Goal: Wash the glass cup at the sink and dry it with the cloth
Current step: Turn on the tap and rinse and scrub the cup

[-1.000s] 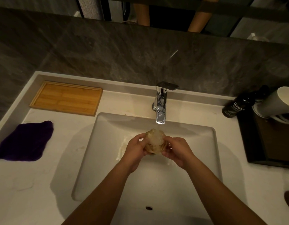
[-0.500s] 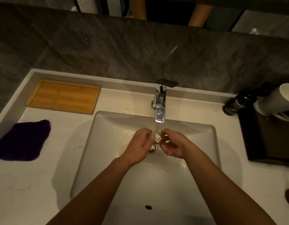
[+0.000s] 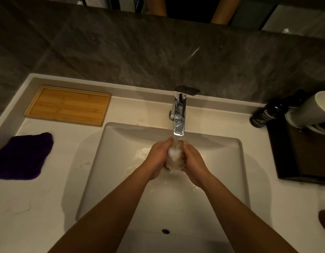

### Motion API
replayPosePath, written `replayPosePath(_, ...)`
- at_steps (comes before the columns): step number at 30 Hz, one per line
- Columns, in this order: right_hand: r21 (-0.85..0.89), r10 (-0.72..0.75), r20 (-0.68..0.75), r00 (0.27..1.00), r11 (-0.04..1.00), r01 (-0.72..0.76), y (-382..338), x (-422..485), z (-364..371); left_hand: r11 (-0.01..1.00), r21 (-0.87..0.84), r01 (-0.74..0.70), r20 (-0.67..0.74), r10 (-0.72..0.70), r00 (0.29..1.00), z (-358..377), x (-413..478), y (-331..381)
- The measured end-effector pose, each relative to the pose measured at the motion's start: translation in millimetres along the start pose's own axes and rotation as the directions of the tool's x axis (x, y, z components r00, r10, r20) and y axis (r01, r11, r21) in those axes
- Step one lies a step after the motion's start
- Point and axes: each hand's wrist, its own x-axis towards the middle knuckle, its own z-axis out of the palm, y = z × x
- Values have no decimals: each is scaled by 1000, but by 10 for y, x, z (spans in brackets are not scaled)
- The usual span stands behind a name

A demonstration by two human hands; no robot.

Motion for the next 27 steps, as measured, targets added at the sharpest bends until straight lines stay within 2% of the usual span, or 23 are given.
replayPosePath(2, -48, -24, -13, 1000, 999, 23, -4, 4, 27, 993, 114, -19, 22, 16, 1000, -29, 3, 20)
replayPosePath(3, -55, -34, -19, 999, 998, 33, 0, 13, 33, 993, 117, -34, -2, 34, 999, -26, -3, 19)
replayPosePath(7, 97, -95, -157, 983, 989, 111, 60, 37, 138, 993, -52, -109, -219, 96, 971, 195, -84, -107)
replayPosePath(8, 118, -92, -196, 976, 986, 116, 69, 31, 175, 989, -95, -116, -237, 90, 967, 244, -83, -151)
replayPosePath(10, 68, -110, -232, 967, 989, 128, 78, 26, 197, 991, -114, -66, -205, 41, 978, 221, -63, -133)
replayPosePath(13, -87, -152, -162, 975, 986, 140, 48, 59, 117, 996, -48, 73, -53, -76, 996, 22, 29, -64)
replayPosePath(15, -61, -157, -179, 971, 987, 148, 63, 67, 140, 998, -67, 9, -69, -14, 998, 9, 32, -86)
replayPosePath(17, 34, -139, -269, 953, 988, 153, 106, 50, 240, 989, -132, -61, -154, 41, 987, 118, -9, -173)
replayPosePath(19, 76, -136, -298, 945, 983, 165, 137, 44, 296, 980, -193, -42, -169, 9, 986, 173, -40, -201)
replayPosePath(22, -94, -183, -204, 962, 982, 166, 89, 90, 188, 994, -82, 77, -37, -81, 996, -29, 29, -96)
replayPosePath(24, -134, -208, -151, 966, 973, 189, 78, 131, 149, 996, -62, 60, 0, -60, 998, -78, 47, -40)
replayPosePath(27, 31, -168, -258, 951, 983, 182, 91, 95, 289, 983, -178, -44, -120, 22, 993, 79, -11, -128)
